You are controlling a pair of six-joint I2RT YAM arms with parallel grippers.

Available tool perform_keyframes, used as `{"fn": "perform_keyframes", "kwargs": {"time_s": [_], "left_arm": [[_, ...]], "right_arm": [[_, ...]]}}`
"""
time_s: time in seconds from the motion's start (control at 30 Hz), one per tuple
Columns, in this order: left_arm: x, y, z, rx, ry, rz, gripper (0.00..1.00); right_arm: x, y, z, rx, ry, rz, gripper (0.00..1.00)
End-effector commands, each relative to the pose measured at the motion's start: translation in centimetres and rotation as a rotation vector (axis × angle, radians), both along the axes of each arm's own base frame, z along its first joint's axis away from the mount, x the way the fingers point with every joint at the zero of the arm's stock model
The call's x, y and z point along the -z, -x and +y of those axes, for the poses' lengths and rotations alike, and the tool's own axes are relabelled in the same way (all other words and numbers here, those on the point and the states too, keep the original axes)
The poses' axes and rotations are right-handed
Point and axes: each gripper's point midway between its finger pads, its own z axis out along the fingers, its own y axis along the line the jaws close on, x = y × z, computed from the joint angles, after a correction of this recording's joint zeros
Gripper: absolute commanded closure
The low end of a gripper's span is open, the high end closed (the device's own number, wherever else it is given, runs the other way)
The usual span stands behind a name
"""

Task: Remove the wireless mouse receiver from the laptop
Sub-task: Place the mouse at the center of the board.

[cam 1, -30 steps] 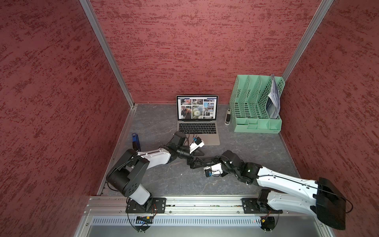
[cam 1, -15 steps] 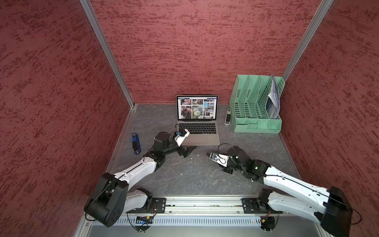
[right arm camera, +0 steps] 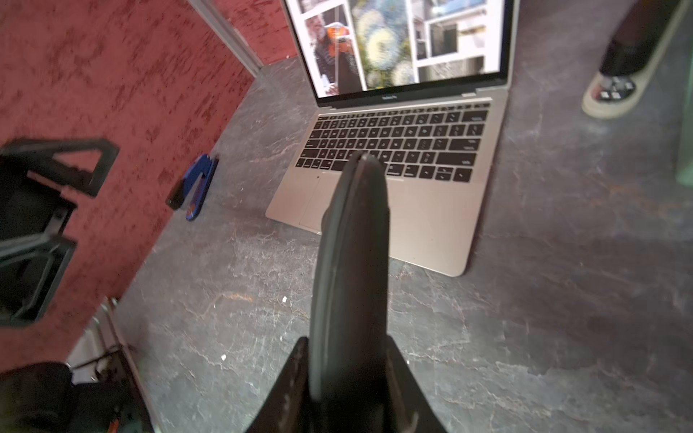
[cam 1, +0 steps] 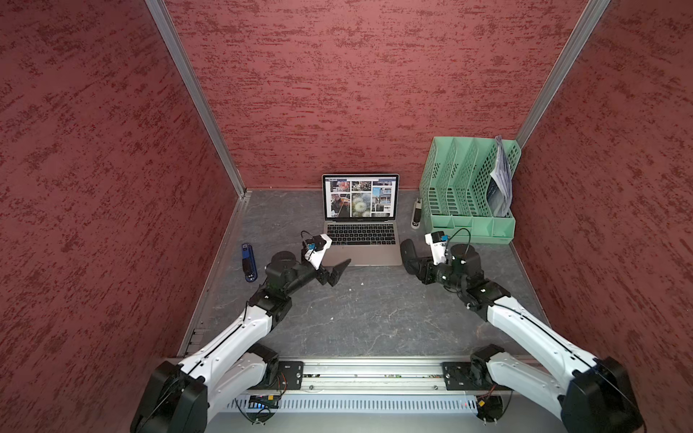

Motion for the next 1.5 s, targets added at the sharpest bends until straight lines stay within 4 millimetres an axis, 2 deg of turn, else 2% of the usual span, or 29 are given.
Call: {"fn": "perform_keyframes", "kwargs": {"time_s": [0.0, 0.13, 0.27, 0.47, 0.5, 0.63, 0.9, 1.47], "left_arm": [[0.8, 0.2, 1.1, -0.065, 0.014, 0.035, 0.0], [0.9, 0.3, 1.3, -0.081, 0.015, 0.035, 0.0], [1.3, -0.1, 1.2, -0.092, 0.013, 0.048, 0.0], [1.6, -0.4, 1.1, -0.092, 0.008, 0.05, 0.0], [1.7, -0.4, 1.1, -0.092, 0.007, 0.055, 0.0], [2.5, -0.6, 1.1, -0.095, -0.006, 0.069, 0.0], [3.6, -1.0, 0.7, -0.085, -0.023, 0.095, 0.0], [4.8, -1.0, 0.4, -0.064, -0.041, 0.12, 0.0]], "right_arm": [[-0.5, -1.0, 0.1, 0.007, -0.259, 0.104, 0.99], [1.4, -2.2, -0.1, -0.037, -0.297, 0.155, 0.99], [1.9, -3.8, 0.1, -0.063, -0.259, 0.119, 0.98], [2.8, -6.8, -1.8, 0.006, -0.191, 0.091, 0.98], [3.7, -7.2, -2.2, 0.022, -0.174, 0.111, 0.98], [5.5, -8.3, -2.8, 0.042, -0.122, 0.148, 0.98], [8.3, -8.7, -3.5, 0.094, -0.083, 0.198, 0.98], [10.2, -9.5, -5.1, 0.155, 0.041, 0.22, 0.98]]}}
